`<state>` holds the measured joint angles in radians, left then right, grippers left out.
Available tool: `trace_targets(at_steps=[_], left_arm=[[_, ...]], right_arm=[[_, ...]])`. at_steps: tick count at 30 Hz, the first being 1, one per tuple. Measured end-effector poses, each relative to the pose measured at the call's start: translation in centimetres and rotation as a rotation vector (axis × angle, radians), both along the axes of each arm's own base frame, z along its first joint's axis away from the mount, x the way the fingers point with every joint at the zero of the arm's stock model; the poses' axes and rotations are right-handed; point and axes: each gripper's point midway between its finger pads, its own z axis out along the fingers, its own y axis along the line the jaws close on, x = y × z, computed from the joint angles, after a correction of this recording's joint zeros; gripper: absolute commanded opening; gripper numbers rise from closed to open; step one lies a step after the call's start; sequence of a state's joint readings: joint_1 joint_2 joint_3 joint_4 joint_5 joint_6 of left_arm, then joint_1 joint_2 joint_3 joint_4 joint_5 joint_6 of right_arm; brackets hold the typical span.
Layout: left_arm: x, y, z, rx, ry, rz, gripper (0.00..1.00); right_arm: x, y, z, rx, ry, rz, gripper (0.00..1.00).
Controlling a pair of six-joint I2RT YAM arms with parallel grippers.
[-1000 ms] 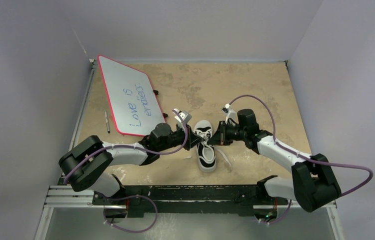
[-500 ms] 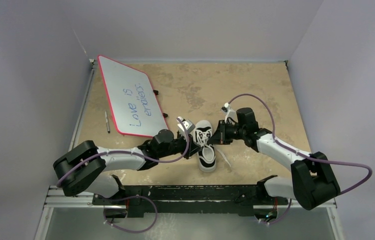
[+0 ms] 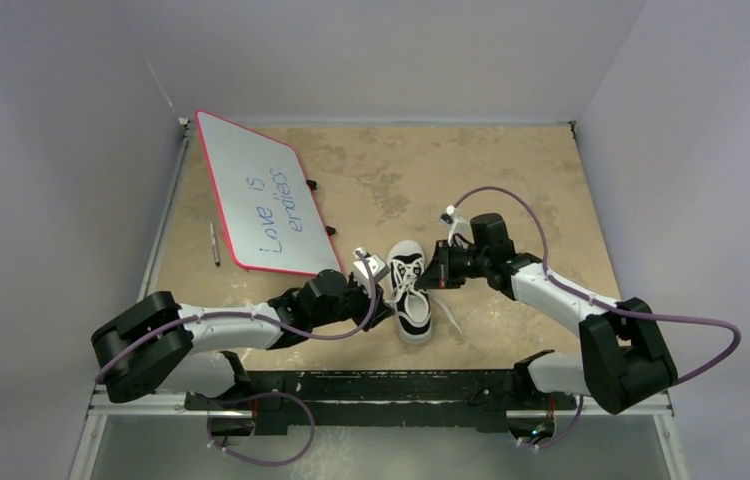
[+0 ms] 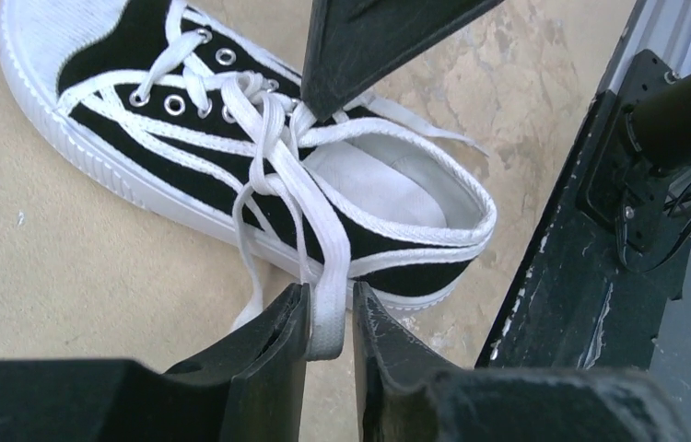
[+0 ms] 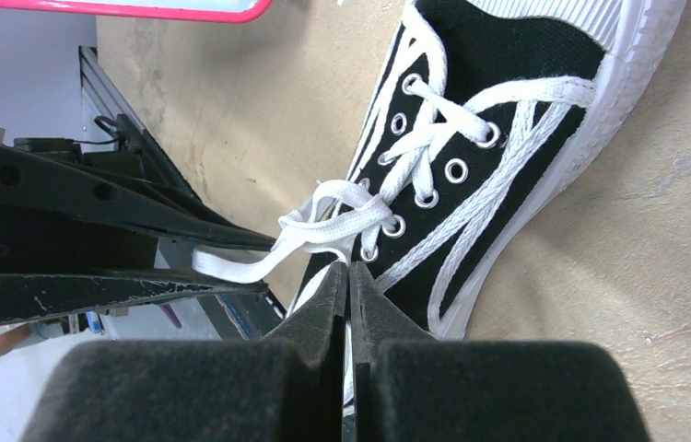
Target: Tie the shoes
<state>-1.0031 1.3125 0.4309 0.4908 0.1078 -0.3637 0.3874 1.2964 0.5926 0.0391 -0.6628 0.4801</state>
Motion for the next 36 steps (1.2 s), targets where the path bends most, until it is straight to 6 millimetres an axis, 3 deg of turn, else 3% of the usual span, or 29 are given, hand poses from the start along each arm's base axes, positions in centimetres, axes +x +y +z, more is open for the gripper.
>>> trace_targets(at_steps=[10, 16, 22, 24, 26, 29, 33, 36], left_arm=[[-0.6, 0.9, -1.4, 0.062, 0.032, 0.008, 0.48], [-1.1, 1.9, 0.3, 0.048, 0.048, 0.028, 0.66], [-1.3, 2.5, 3.3, 0.016, 0.064, 0.062, 0.66], [-0.8, 2.5, 4.6, 0.005, 0.071, 0.09, 0.61], [-0.1, 2.1, 5.8, -0.001, 0.077, 0.109, 0.54], [2.3, 0.9, 7.3, -0.006, 0.089, 0.142, 0.53], [5.3, -0.3, 6.3, 0.02, 0.105, 0.186, 0.55], [5.6, -0.9, 4.0, 0.058, 0.14, 0.173, 0.5]], right_arm=[[0.2, -0.2, 0.1, -0.038, -0.033, 0.047, 0.0], [0.4, -0.4, -0.1, -0.072, -0.054, 0.093, 0.0], [0.4, -0.5, -0.1, -0.078, -0.063, 0.103, 0.0], [0.4, -0.5, -0.1, -0.078, -0.063, 0.103, 0.0], [0.4, -0.5, -0.1, -0.077, -0.063, 0.103, 0.0], [0.4, -0.4, -0.1, -0.076, -0.063, 0.104, 0.0], [0.4, -0.4, 0.0, -0.074, -0.066, 0.105, 0.0], [0.5, -0.4, 0.2, -0.074, -0.066, 0.105, 0.0]])
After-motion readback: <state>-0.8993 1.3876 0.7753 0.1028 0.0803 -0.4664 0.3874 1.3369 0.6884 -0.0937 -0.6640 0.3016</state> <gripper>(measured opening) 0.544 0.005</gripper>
